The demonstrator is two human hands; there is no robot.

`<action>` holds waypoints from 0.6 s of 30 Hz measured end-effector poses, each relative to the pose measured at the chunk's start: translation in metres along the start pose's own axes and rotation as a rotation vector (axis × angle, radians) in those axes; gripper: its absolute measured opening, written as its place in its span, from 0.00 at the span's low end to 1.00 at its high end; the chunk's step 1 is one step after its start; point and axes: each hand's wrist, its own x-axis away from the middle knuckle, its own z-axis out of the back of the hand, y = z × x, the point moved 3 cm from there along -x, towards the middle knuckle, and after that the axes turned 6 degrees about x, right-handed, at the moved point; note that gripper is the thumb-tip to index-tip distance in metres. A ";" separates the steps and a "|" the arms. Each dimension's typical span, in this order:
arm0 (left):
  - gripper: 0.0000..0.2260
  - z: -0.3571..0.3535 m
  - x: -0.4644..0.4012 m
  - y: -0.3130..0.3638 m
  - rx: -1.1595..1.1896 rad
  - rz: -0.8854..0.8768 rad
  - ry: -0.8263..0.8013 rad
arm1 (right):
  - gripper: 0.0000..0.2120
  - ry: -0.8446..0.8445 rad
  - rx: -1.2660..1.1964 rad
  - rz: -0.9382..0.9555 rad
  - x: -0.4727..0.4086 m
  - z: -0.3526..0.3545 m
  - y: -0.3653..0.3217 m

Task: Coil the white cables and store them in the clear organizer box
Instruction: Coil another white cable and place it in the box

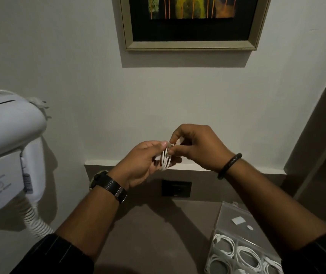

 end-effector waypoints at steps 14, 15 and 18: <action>0.14 -0.016 0.004 0.001 0.000 0.099 -0.188 | 0.07 0.063 -0.517 -0.104 0.016 -0.019 0.025; 0.14 -0.016 0.004 0.002 0.007 0.089 -0.195 | 0.07 0.075 -0.534 -0.109 0.016 -0.020 0.025; 0.13 -0.016 0.000 0.004 -0.008 0.021 -0.139 | 0.05 0.154 -0.597 -0.142 0.018 -0.021 0.028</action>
